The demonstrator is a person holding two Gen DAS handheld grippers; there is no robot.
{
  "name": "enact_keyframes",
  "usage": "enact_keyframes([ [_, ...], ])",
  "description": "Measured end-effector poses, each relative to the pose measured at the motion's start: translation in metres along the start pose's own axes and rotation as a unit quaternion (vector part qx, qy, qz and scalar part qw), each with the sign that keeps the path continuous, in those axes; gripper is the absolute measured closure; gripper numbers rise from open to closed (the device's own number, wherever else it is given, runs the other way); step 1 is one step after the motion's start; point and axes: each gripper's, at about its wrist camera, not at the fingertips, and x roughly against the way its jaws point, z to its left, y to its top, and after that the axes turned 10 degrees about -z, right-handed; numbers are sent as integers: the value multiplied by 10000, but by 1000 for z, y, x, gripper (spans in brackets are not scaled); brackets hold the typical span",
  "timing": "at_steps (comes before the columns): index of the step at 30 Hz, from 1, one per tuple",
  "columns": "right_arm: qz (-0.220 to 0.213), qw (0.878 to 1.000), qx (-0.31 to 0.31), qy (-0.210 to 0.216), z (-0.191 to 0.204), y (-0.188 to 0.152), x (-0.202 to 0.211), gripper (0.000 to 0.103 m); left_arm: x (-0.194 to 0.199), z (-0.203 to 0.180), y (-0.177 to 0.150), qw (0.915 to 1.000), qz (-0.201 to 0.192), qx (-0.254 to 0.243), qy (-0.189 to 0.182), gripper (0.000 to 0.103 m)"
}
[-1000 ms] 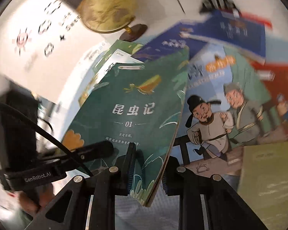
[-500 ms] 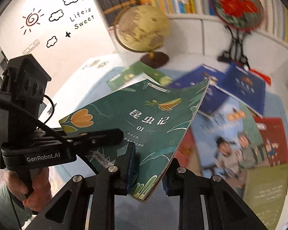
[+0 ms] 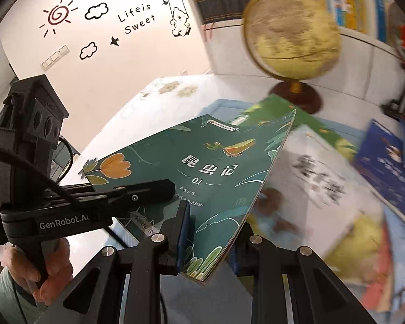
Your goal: Organize books
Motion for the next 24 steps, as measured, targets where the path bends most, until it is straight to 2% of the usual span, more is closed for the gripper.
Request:
enact_keyframes([
  [5,15,9998,-84,-151,17,12,-49,79,-12,48,17,9998,-18,178,79,85],
  [8,55,9996,-184,-211,22,15,-69,79,-21,65,20,9994,110,322,57,84],
  [9,107,9994,-238,-231,21,16,-76,79,-23,68,20,9992,171,360,87,76],
  [12,298,9985,-370,-286,19,13,-87,79,-33,80,13,9963,602,496,355,61],
  [13,400,9978,-435,-313,16,10,-91,79,-35,84,9,9941,786,520,533,60],
  [17,825,9941,-631,-317,4,-3,-103,75,-31,90,-5,9870,986,263,1238,61],
  [22,999,9935,-540,74,6,-7,-97,68,-18,97,-15,9856,927,399,1355,61],
  [24,1089,9933,-375,82,10,-15,-88,66,-11,94,-15,9861,788,343,1419,61],
])
